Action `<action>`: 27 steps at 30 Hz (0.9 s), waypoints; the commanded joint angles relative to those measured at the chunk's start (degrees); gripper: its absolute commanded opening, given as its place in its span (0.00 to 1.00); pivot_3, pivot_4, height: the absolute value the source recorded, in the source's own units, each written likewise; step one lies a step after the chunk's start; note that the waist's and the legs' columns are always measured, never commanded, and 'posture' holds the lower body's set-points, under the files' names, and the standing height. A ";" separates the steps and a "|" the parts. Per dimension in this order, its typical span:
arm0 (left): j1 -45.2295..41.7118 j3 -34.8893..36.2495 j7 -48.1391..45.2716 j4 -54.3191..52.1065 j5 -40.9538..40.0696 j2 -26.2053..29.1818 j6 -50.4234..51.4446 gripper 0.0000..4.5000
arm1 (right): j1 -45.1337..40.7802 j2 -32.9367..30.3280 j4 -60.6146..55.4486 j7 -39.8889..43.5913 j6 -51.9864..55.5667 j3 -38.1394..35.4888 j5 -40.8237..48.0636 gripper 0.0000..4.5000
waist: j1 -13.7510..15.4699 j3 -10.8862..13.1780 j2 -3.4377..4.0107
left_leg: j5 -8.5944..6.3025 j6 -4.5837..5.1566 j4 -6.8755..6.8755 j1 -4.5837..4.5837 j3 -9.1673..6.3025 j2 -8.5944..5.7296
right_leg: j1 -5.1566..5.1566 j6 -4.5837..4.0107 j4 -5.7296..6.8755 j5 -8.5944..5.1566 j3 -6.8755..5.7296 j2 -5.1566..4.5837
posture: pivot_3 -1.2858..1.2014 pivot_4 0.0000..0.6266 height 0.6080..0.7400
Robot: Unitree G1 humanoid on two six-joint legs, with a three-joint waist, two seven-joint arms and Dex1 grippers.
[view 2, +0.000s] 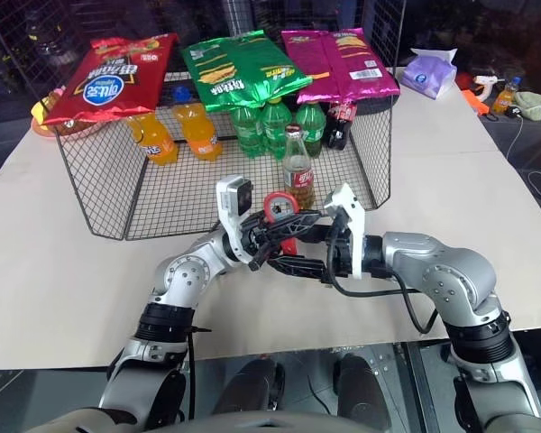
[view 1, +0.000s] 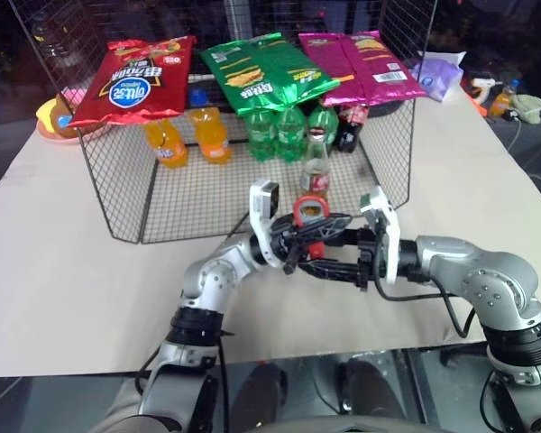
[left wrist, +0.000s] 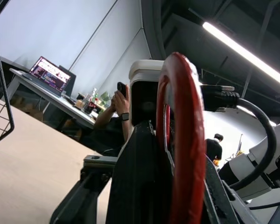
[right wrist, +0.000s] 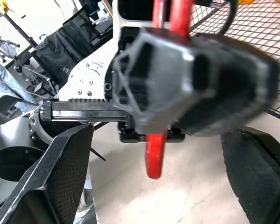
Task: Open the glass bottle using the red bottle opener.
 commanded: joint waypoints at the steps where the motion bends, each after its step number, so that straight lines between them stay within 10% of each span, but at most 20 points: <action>1: 0.30 0.59 -0.53 -1.37 -0.97 0.09 0.32 0.00 | 0.02 -0.68 -0.54 1.35 -0.78 -2.07 1.20 0.77 | 0.00 0.00 0.00 | 0.00 0.00 0.00 0.00 0.00 0.00 | 0.00 0.00 0.00 0.00 0.00 0.00 | 0.52 0.24 1.00; 6: 0.20 0.54 -0.62 -1.26 -0.98 0.23 0.47 0.00 | 0.19 -0.90 -0.84 1.98 -0.68 -1.70 1.63 0.30 | 0.00 0.00 0.00 | 0.00 0.00 -0.01 0.00 0.00 0.01 | 0.00 0.00 0.00 0.00 0.00 0.00 | 0.52 0.24 1.00; 18: 0.10 0.16 -0.94 -1.30 -0.87 0.62 0.95 0.00 | 0.47 -0.25 -0.20 1.92 -1.62 -1.99 1.34 0.30 | 0.00 0.00 0.00 | 0.00 0.00 -0.01 0.00 0.00 0.01 | 0.00 0.00 -0.01 0.00 0.00 0.00 | 0.52 0.24 1.00; 24: 0.11 0.17 -0.98 -1.34 -0.78 0.61 1.14 0.00 | 0.68 0.05 0.04 1.53 -1.49 -2.72 1.88 0.92 | 0.00 0.00 0.00 | 0.00 0.00 -0.01 0.00 0.00 0.01 | 0.00 0.00 -0.01 0.00 0.00 0.00 | 0.52 0.24 1.00; 27: 0.25 0.13 -0.92 -1.54 -0.83 0.52 1.23 0.00 | 0.84 -0.05 -0.07 1.92 -0.84 -3.16 2.74 0.92 | 0.00 0.00 0.00 | 0.00 0.00 -0.02 0.00 0.00 0.01 | 0.00 0.00 -0.01 0.00 0.00 0.00 | 0.52 0.24 1.00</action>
